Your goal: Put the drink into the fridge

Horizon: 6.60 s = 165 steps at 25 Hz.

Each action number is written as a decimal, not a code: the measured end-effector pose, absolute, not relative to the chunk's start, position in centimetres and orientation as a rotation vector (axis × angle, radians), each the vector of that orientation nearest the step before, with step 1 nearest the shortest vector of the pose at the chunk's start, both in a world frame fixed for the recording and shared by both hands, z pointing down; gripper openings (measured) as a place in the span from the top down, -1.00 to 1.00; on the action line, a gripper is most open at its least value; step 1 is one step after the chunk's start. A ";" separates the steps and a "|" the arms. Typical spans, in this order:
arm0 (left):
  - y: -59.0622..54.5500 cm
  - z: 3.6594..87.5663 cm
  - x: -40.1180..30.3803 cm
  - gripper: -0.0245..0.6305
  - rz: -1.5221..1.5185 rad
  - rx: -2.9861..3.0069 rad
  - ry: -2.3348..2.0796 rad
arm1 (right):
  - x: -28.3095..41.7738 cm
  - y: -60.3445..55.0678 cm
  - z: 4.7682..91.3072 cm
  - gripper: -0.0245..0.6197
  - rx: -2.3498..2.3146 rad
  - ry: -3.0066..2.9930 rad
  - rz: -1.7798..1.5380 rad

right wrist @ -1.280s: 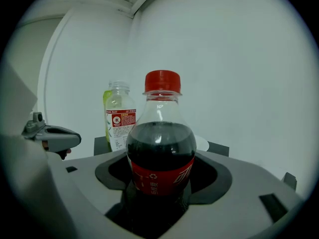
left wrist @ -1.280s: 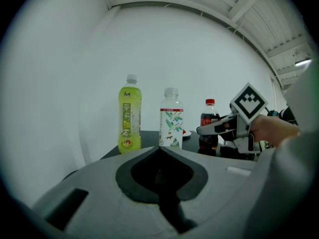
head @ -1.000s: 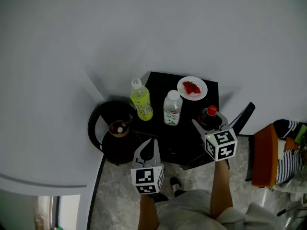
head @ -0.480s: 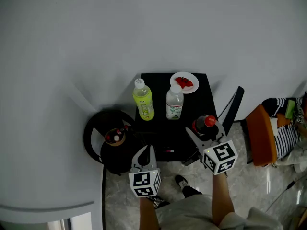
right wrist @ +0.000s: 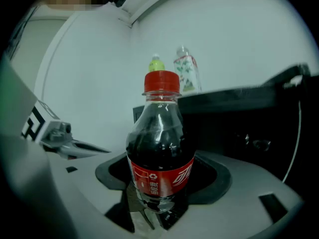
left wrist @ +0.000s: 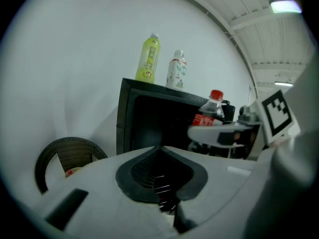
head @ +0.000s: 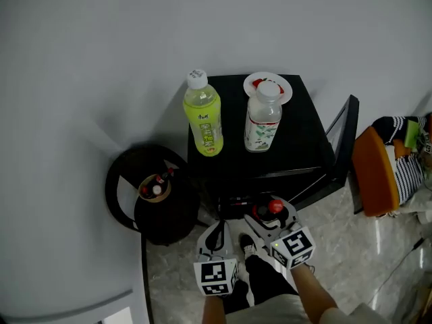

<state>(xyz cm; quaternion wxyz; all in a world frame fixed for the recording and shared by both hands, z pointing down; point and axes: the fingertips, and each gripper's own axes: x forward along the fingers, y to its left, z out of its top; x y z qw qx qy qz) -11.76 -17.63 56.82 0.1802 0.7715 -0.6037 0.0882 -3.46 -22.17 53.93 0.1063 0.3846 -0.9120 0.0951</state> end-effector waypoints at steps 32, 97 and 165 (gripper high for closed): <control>-23.2 61.7 -13.4 0.92 0.248 2.229 -1.757 | -12.4 -37.5 76.5 -0.05 1.054 -2.528 0.233; -27.4 37.2 -11.5 0.92 0.220 2.535 -1.736 | -5.9 -37.6 38.1 -0.16 1.498 -2.462 0.170; -18.1 65.3 -8.0 0.92 0.235 2.316 -1.633 | -3.7 -40.2 74.9 -0.07 1.449 -2.532 0.147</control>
